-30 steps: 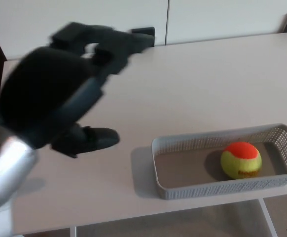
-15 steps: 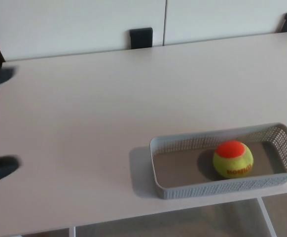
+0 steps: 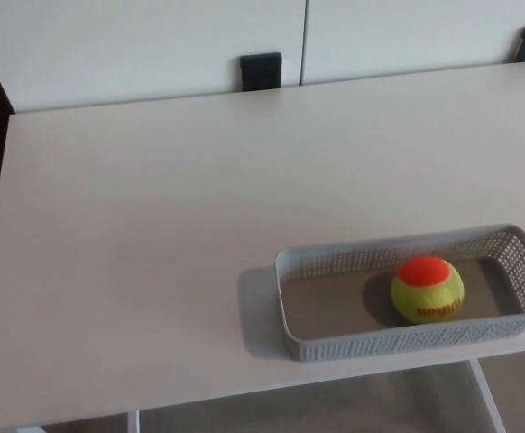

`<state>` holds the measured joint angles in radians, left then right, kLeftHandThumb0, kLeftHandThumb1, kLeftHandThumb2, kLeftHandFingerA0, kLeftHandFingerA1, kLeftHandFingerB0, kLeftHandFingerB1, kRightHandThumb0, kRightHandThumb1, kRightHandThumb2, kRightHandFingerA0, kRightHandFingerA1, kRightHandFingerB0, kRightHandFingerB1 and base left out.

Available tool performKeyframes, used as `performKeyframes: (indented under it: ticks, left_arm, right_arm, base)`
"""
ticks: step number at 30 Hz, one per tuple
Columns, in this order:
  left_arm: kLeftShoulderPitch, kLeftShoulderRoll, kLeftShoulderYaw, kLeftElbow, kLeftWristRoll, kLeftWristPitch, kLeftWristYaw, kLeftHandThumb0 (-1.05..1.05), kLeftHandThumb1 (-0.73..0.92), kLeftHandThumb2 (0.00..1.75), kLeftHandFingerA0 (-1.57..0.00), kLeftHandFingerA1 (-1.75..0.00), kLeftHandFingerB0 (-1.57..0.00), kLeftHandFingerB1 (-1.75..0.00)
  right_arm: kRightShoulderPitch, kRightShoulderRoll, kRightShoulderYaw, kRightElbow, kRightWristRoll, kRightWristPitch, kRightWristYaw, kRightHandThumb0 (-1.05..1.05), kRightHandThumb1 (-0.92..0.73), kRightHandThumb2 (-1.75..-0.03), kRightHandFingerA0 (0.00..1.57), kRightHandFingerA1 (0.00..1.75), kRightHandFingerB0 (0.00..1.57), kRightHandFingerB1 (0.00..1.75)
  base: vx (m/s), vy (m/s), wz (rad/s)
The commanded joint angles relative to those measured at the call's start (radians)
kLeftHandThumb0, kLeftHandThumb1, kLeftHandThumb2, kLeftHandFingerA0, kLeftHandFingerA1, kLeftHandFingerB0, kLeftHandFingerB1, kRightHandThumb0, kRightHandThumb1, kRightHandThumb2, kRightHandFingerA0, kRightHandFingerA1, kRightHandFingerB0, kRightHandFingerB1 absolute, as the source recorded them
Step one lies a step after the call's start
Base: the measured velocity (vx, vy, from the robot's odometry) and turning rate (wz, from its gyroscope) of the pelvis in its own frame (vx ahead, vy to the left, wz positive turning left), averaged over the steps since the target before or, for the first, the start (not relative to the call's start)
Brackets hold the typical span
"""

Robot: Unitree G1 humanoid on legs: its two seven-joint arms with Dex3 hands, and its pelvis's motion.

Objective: The robot walk towards a table in front and uses its left hand to pickup a tennis ball on the left side and put it in a container on the right hand side

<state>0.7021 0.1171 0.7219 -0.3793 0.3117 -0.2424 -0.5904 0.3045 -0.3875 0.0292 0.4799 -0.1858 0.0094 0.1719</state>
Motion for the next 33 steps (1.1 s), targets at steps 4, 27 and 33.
performKeyframes:
  ticks: [4,27,33]
  left_arm:
    - [-0.057,0.023,0.002,0.584,-0.011,-0.105,0.309,-0.58,0.76,0.62,-0.28,-0.55,-0.19,-0.43]
    - [-0.531,0.203,-0.474,1.207,0.083,0.144,0.313,-0.51,0.67,0.75,-0.27,-0.55,-0.21,-0.49]
    - [-0.533,0.171,-0.566,1.187,0.075,0.156,0.385,-0.51,0.68,0.76,-0.25,-0.54,-0.21,-0.48]
  right_arm:
    - [0.002,0.006,-0.017,0.069,0.017,-0.067,-0.02,-0.34,-0.66,-0.59,0.66,0.52,0.49,0.43]
    - [-0.021,0.022,-0.03,0.18,0.014,-0.116,-0.064,-0.33,-0.68,-0.59,0.66,0.53,0.47,0.42]
    - [-0.033,0.024,-0.026,0.215,0.005,-0.144,-0.07,-0.34,-0.68,-0.6,0.63,0.51,0.45,0.41]
  base:
    - [0.0,0.0,0.0]
    - [0.0,0.0,0.0]
    - [0.0,0.0,0.0]
